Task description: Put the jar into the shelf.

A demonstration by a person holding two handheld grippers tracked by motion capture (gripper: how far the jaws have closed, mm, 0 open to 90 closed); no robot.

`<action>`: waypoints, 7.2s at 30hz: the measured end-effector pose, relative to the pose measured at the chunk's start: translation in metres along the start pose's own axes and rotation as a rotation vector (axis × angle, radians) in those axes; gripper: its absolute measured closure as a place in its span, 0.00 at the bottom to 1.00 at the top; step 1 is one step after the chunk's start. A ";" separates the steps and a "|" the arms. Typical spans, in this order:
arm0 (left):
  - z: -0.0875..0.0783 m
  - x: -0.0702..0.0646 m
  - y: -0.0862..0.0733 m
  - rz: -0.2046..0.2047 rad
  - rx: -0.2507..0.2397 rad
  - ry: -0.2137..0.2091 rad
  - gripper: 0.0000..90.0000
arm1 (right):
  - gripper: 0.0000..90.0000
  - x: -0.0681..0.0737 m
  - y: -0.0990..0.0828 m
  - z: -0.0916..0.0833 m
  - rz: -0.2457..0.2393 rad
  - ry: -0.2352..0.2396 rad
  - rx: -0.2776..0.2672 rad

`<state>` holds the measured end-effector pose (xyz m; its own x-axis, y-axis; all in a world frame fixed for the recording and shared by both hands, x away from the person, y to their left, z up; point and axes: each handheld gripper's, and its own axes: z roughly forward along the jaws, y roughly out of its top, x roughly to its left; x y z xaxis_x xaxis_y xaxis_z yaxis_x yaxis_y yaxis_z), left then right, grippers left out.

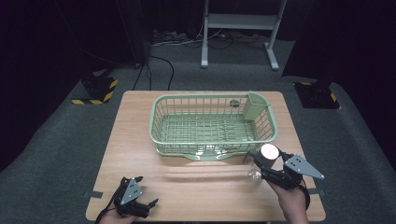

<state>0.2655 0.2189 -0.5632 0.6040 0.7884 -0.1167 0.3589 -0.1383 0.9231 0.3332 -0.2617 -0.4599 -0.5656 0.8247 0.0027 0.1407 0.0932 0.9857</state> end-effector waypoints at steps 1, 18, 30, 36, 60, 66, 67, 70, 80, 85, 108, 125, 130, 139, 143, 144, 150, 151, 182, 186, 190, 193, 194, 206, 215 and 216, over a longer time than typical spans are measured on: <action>0.000 0.000 0.000 0.000 0.000 0.000 0.02 | 0.27 0.000 0.000 0.000 -0.002 0.001 0.001; 0.000 0.000 0.000 0.002 0.002 0.001 0.02 | 0.36 -0.003 0.004 -0.006 -0.006 0.004 0.006; 0.000 0.000 0.000 0.001 0.002 0.001 0.02 | 0.36 0.009 0.012 -0.009 -0.009 0.037 0.002; 0.000 0.000 0.000 0.002 0.002 0.000 0.02 | 0.36 0.018 0.022 -0.012 -0.006 0.064 -0.014; -0.001 0.001 0.000 -0.004 0.000 -0.010 0.02 | 0.36 0.058 0.055 -0.005 -0.007 0.174 -0.053; -0.001 0.001 0.000 -0.010 -0.006 -0.013 0.02 | 0.36 0.066 0.066 -0.002 -0.007 0.198 -0.073; -0.001 0.001 0.000 -0.010 -0.007 -0.014 0.02 | 0.36 0.068 0.068 -0.002 -0.007 0.202 -0.076; -0.001 0.001 0.000 -0.011 -0.009 -0.016 0.02 | 0.36 0.071 0.073 -0.001 -0.011 0.209 -0.088; -0.001 0.001 0.001 -0.013 -0.004 -0.024 0.02 | 0.36 0.076 0.093 0.000 -0.021 0.221 -0.127; -0.001 0.001 0.000 -0.012 -0.002 -0.026 0.02 | 0.37 0.076 0.103 0.002 -0.026 0.223 -0.143; -0.001 0.001 0.000 -0.012 -0.003 -0.033 0.02 | 0.37 0.086 0.145 0.020 -0.055 0.172 -0.260; -0.002 0.002 0.001 -0.018 -0.004 -0.038 0.02 | 0.37 0.088 0.162 0.053 -0.069 0.162 -0.271; -0.002 0.002 0.001 -0.020 -0.007 -0.040 0.02 | 0.37 0.086 0.162 0.066 -0.063 0.152 -0.260; -0.003 0.002 0.001 -0.019 -0.005 -0.041 0.02 | 0.37 0.079 0.158 0.088 -0.049 0.131 -0.238; -0.003 0.002 0.001 -0.020 -0.007 -0.042 0.02 | 0.37 0.075 0.156 0.097 -0.041 0.124 -0.228; -0.003 0.002 0.001 -0.020 -0.007 -0.042 0.02 | 0.37 0.074 0.155 0.100 -0.040 0.124 -0.227; -0.003 0.003 0.001 -0.021 -0.007 -0.047 0.02 | 0.37 0.071 0.152 0.112 -0.033 0.113 -0.218; -0.003 0.003 0.001 -0.023 -0.009 -0.048 0.02 | 0.37 0.070 0.151 0.116 -0.030 0.111 -0.215; -0.004 0.003 0.001 -0.034 -0.022 -0.053 0.02 | 0.37 0.067 0.130 0.167 -0.028 0.087 -0.059; -0.004 0.003 0.001 -0.037 -0.026 -0.053 0.02 | 0.37 0.066 0.125 0.173 -0.025 0.084 -0.030; -0.004 0.003 0.001 -0.037 -0.023 -0.054 0.02 | 0.37 0.068 0.122 0.178 -0.029 0.089 0.000; -0.004 0.003 0.001 -0.037 -0.022 -0.054 0.02 | 0.37 0.069 0.120 0.181 -0.033 0.090 0.027; -0.004 0.003 0.001 -0.036 -0.021 -0.054 0.02 | 0.37 0.069 0.119 0.183 -0.034 0.091 0.038; -0.004 0.003 0.001 -0.039 -0.023 -0.057 0.02 | 0.37 0.069 0.114 0.194 -0.035 0.109 0.142; -0.004 0.003 0.001 -0.038 -0.022 -0.056 0.02 | 0.37 0.068 0.112 0.200 -0.035 0.111 0.217; -0.004 0.003 0.001 -0.037 -0.021 -0.056 0.02 | 0.37 0.068 0.112 0.200 -0.035 0.111 0.217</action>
<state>0.2649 0.2235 -0.5609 0.6294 0.7581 -0.1705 0.3673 -0.0968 0.9251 0.4730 -0.0831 -0.3836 -0.6574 0.7536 -0.0003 0.2842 0.2484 0.9260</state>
